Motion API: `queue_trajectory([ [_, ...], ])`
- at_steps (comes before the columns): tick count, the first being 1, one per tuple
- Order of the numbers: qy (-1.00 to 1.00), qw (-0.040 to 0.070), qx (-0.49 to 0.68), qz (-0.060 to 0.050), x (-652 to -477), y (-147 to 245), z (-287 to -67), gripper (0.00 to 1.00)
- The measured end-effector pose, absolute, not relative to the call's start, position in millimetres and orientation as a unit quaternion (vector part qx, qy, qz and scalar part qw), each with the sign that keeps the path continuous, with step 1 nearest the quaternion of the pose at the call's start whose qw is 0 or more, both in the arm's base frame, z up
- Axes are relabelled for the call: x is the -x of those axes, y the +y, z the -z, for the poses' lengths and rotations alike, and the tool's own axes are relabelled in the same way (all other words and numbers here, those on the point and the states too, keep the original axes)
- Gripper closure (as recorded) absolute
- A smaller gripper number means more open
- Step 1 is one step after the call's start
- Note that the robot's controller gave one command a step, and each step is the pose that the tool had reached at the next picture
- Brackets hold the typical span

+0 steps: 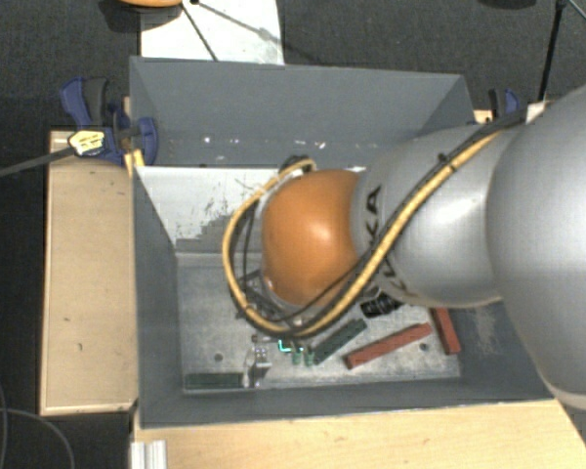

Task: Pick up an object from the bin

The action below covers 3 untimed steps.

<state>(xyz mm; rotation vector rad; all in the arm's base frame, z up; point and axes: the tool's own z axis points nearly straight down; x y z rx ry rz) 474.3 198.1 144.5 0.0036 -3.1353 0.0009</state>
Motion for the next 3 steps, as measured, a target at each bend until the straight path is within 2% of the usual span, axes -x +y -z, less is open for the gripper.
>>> queue_trajectory([
  [1, -1.0, 0.0, 0.001, 0.0, -476.6, 197, -148, 0.0],
  [2, -1.0, 0.0, -0.003, 0.0, -491.1, 115, -144, 0.0],
  [3, -0.99, -0.001, -0.143, 0.0, -502.3, 71, -150, 0.0],
])
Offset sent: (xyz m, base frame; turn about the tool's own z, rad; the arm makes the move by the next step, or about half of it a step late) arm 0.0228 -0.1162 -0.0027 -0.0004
